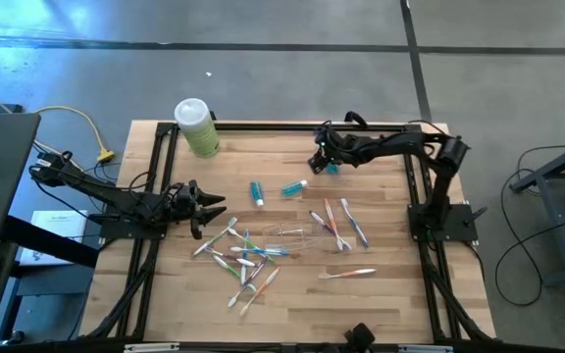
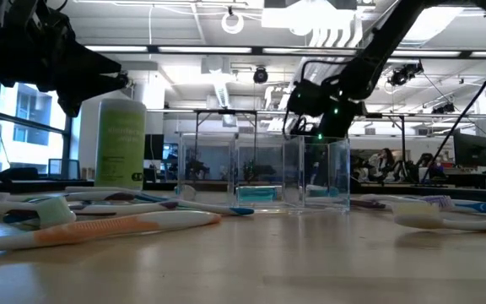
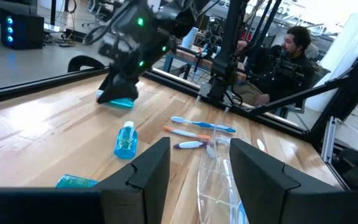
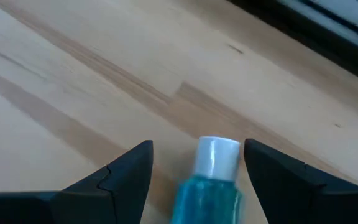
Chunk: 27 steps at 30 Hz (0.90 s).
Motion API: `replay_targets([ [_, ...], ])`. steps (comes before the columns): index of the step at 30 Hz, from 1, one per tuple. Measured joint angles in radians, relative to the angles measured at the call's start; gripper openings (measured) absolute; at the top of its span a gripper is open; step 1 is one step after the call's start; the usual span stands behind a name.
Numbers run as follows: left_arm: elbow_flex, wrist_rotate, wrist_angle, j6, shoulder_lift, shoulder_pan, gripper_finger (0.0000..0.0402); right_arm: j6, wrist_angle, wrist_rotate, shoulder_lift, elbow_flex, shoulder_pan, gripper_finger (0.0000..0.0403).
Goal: Pick & Place toothbrushing station
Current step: Put the right mouthwash into the transparent organizer
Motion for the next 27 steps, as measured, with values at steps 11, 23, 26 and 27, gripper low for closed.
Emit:
replay_targets([
  [11, 0.000, 0.000, 0.000, 0.001, 0.000, 0.000, 0.0162, -0.027, 0.015, 0.046, 0.023, 0.005, 0.006, 0.0203],
  [23, 0.000, -0.005, 0.000, 0.002, 0.000, 0.001, 0.0162, -0.057, -0.026, 0.046, 0.020, 0.005, 0.006, 0.0086],
  [26, 0.000, -0.005, 0.000, 0.002, 0.000, 0.001, 0.0162, -0.059, -0.052, 0.052, 0.000, 0.004, 0.013, 0.0086],
  [27, 0.000, -0.005, 0.000, 0.002, 0.000, 0.001, 0.0162, -0.065, -0.063, 0.053, -0.011, 0.003, 0.020, 0.0086],
])
